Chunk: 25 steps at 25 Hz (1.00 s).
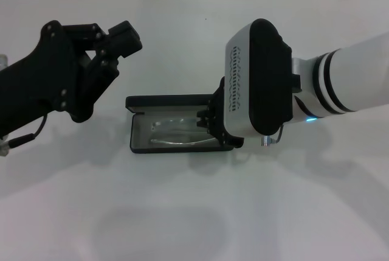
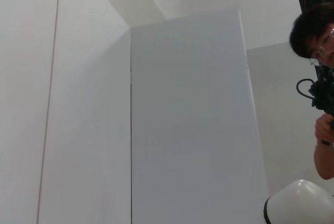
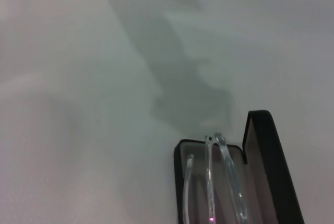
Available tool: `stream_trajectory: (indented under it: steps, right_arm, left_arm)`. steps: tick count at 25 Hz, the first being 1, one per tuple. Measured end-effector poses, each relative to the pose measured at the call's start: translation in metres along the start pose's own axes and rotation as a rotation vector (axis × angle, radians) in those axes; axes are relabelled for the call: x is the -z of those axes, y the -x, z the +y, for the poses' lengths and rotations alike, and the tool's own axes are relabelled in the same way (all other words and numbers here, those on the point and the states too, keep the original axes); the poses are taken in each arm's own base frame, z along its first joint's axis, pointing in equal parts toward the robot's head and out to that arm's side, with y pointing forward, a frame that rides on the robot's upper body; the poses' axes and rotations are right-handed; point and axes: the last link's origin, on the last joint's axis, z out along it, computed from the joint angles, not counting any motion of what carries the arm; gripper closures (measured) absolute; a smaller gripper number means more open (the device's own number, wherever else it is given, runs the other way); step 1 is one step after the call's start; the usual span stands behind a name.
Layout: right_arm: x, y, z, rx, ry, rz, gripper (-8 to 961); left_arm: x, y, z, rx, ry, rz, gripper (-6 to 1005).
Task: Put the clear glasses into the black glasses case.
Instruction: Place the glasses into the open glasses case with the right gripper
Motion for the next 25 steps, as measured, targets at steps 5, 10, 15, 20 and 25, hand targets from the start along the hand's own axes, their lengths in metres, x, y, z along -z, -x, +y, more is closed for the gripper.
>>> stream_trajectory:
  steps: [5,10,15,20,25]
  right_arm:
    - [-0.002,-0.002,-0.001,-0.004,-0.006,0.002,881]
    - [-0.006,-0.005,-0.002,-0.017,-0.007,0.001,880]
    - [-0.01,-0.003,0.0,-0.008,-0.009,-0.007,880]
    - [-0.012,-0.001,-0.001,-0.007,-0.017,-0.01,879]
    - [-0.016,0.0,-0.002,0.001,-0.019,-0.009,879]
  left_arm:
    - [0.0,0.0,0.0,0.001,0.0,0.001,944]
    - [-0.001,0.001,0.001,0.002,-0.001,0.002,944]
    - [0.0,0.001,0.001,0.002,-0.002,0.002,944]
    - [0.0,0.001,0.001,-0.001,-0.002,0.002,944]
    - [0.0,0.002,0.002,0.001,0.001,-0.006,944]
